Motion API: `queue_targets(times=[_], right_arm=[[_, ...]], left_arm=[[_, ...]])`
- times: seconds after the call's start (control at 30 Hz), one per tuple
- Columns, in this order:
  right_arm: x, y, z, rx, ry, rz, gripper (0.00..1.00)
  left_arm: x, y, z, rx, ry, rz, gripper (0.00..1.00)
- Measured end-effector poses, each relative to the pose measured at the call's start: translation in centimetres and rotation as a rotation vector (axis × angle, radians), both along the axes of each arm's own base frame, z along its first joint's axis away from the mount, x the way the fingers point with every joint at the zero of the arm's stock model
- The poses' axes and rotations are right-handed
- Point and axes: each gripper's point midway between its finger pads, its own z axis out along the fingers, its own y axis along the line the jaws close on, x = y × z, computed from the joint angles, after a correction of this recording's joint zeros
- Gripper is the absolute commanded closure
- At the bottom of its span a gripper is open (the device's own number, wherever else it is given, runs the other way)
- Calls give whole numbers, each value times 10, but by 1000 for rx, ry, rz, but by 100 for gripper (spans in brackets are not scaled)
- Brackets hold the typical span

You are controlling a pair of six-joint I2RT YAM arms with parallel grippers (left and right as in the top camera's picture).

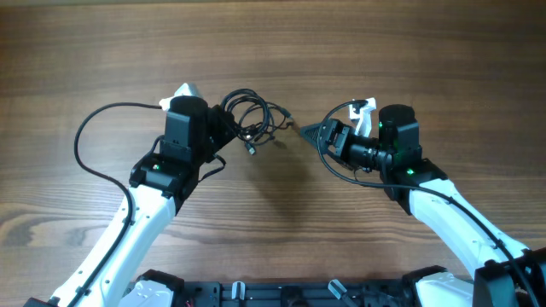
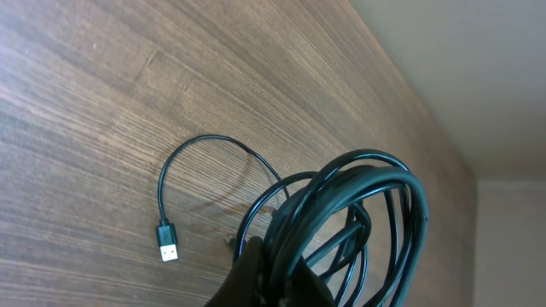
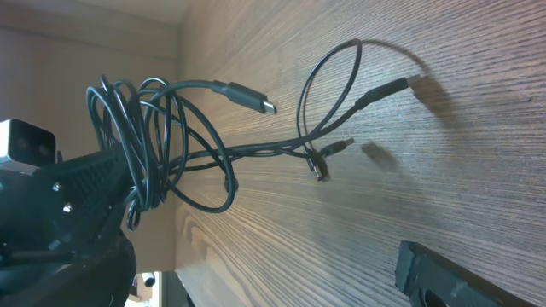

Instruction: Untangle cables

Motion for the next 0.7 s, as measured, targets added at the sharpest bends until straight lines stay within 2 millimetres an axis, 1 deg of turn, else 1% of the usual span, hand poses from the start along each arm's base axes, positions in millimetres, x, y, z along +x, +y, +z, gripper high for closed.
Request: queue_targets(times=[0.2,0.23,0.27,0.33,0.37,0.43,0.5,0.53,0.6,0.7], right_arm=[[1,-1,-1,-6,-2,-8,0],[1,-1,-1,-6,-1,-8,16],[1,-1,-1,-7,2,-8,37],[-2,-2,-4,-13,17,-5,60],[-2,-2,-5,-14,17,-3,62],[-3,-1,-4,-13,13,5,62],[-2,-1,-3,-11,8,4,57],[-1,-1,-2,-9,3,5,51],[0,1,1,8,3,-4,48],[-2,14,9,40,-3,14,50]], left_arm=[[-8,-18,-1,-44,24,-11,96],[-8,-19,-1,-45,26,-15,96],[-9,-21,-1,-45,27,-20,96],[-10,-22,-1,-43,29,-25,96],[-10,-22,-1,-37,25,-31,96],[-10,-22,-1,6,5,-69,96],[-10,-22,-1,48,-17,-108,96],[-10,-23,-1,69,-30,-128,96],[-9,-23,1,106,-55,-163,96],[-8,-23,2,134,-76,-189,96]])
